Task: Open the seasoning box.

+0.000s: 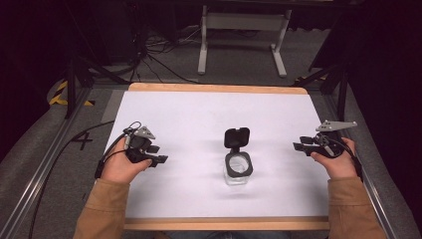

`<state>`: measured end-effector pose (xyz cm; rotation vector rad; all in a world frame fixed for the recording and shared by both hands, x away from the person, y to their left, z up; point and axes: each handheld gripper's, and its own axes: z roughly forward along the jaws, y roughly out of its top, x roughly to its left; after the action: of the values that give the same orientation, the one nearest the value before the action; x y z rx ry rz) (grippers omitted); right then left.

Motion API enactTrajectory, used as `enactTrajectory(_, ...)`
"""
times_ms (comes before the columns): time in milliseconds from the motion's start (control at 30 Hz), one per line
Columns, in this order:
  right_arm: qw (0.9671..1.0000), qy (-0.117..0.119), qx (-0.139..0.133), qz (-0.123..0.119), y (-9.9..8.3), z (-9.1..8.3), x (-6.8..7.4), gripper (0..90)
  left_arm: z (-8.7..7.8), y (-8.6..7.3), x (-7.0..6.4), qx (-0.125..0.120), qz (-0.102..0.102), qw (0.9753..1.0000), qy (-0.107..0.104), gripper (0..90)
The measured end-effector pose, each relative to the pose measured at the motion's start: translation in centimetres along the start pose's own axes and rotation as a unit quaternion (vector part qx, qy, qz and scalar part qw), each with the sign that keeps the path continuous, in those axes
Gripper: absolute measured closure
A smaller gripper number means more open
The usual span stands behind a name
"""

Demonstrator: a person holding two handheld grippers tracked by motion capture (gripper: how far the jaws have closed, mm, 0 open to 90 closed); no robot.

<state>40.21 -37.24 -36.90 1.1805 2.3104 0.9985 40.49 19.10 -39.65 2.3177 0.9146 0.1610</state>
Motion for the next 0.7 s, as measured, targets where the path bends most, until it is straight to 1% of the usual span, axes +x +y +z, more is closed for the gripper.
enactTrajectory(67,0.9998,0.000,-0.005,0.017,-0.6,0.5,-0.6,52.4,0.6,-0.4,0.4,0.002,-0.003,1.0000,0.000,46.6)
enactTrajectory(133,0.9998,0.000,-0.005,0.021,-1.1,0.9,-1.1,51.1,1.2,-0.7,0.8,-0.007,-0.011,0.9999,0.002,44.6)
enactTrajectory(167,0.9997,0.000,-0.003,0.023,-1.3,1.1,-1.3,50.7,1.3,-0.8,0.9,-0.008,-0.011,0.9999,0.003,43.4)
enactTrajectory(200,0.9998,0.000,-0.002,0.021,-1.5,1.3,-1.5,50.1,1.6,-0.9,1.1,-0.010,-0.016,0.9998,0.006,42.2)
enactTrajectory(233,0.9998,0.000,0.000,0.019,-1.7,1.6,-1.7,49.1,1.8,-1.0,1.2,-0.006,-0.016,0.9998,0.006,41.1)
enactTrajectory(300,0.9997,0.006,0.006,0.022,-2.1,2.1,-2.0,48.0,2.2,-1.2,1.4,-0.005,-0.018,0.9997,0.013,40.0)
enactTrajectory(333,0.9998,0.007,0.009,0.019,-2.2,2.3,-2.1,48.0,2.4,-1.3,1.4,-0.001,-0.016,0.9997,0.015,39.5)
enactTrajectory(367,0.9996,0.008,0.012,0.023,-2.4,2.5,-2.2,48.0,2.6,-1.3,1.5,0.004,-0.013,0.9997,0.019,38.5)
enactTrajectory(433,0.9995,0.008,0.015,0.025,-2.7,2.9,-2.4,47.9,2.8,-1.4,1.5,0.005,-0.016,0.9996,0.021,37.4)
enactTrajectory(467,0.9995,0.008,0.015,0.025,-2.8,3.1,-2.4,47.6,2.9,-1.4,1.6,0.008,-0.012,0.9997,0.020,36.7)
enactTrajectory(500,0.9996,0.008,0.014,0.022,-3.0,3.3,-2.5,47.5,3.2,-1.4,1.5,0.006,-0.016,0.9997,0.018,35.9)
enactTrajectory(600,0.9996,0.016,0.016,0.015,-3.3,4.0,-2.5,47.6,3.8,-1.4,1.5,0.015,-0.011,0.9996,0.021,34.4)
enactTrajectory(633,0.9995,0.017,0.016,0.020,-3.4,4.2,-2.4,47.4,3.9,-1.4,1.5,0.018,-0.005,0.9996,0.020,33.6)
enactTrajectory(667,0.9997,0.016,0.011,0.014,-3.4,4.4,-2.4,47.2,4.0,-1.3,1.3,0.013,-0.009,0.9997,0.019,31.6)
enactTrajectory(700,0.9997,0.015,0.011,0.014,-3.5,4.5,-2.3,47.1,4.1,-1.3,1.3,0.007,-0.008,0.9998,0.019,31.1)
